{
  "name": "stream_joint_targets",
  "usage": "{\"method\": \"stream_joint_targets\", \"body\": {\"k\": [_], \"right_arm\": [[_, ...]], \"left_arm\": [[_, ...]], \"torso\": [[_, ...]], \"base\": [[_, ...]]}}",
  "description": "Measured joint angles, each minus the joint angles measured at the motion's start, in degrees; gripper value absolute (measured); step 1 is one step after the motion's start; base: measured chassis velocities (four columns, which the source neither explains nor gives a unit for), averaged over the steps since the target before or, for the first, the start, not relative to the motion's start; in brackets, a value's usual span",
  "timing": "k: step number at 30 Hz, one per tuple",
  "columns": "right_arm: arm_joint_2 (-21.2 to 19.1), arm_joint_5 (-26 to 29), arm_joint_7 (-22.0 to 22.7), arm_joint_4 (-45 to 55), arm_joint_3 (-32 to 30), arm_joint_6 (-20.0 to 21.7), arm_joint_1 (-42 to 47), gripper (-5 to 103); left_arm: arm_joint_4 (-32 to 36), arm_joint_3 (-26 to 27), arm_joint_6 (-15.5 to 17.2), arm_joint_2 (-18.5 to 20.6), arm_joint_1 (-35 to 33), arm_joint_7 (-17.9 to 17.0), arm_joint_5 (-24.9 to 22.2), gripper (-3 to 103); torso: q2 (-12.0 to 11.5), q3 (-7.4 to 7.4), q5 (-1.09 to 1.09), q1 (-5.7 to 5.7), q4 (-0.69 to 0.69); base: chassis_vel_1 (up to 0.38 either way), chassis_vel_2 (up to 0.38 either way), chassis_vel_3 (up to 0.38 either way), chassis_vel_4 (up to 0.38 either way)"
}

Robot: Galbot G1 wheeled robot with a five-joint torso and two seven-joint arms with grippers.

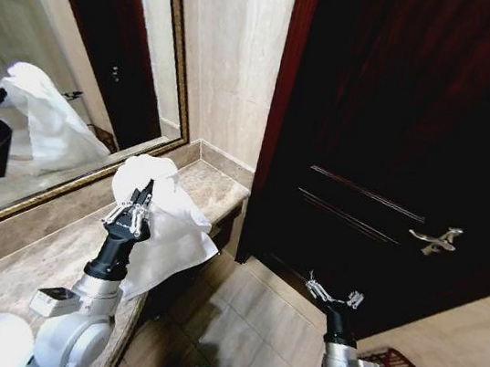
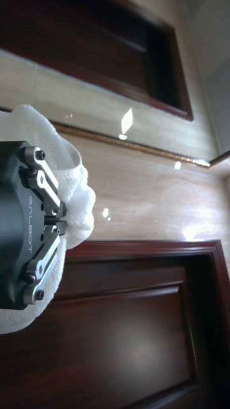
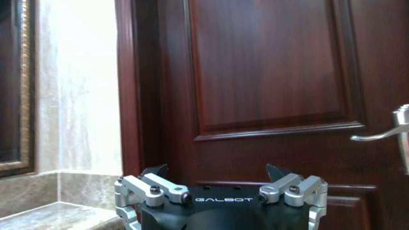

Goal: Discard the used towel into the hamper.

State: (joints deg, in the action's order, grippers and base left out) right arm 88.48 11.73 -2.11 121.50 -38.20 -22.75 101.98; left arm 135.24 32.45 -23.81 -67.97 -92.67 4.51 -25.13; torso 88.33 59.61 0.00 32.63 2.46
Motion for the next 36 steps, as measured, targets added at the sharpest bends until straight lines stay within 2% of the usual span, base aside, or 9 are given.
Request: {"method": "stream_joint_targets", "body": {"k": [36], "right_arm": [[0.6,0.3,1.3,-0.9,-0.4,-1.7,0.4,100]], "left_arm": [[-0.1,-1.5,-0.3,-1.0,-1.8,1.9,1.4,2]], "torso": [[0.0,0.0,0.0,0.0,0.0]], "base": [[-0.112,-0.117,-0.114,-0.116]]}}
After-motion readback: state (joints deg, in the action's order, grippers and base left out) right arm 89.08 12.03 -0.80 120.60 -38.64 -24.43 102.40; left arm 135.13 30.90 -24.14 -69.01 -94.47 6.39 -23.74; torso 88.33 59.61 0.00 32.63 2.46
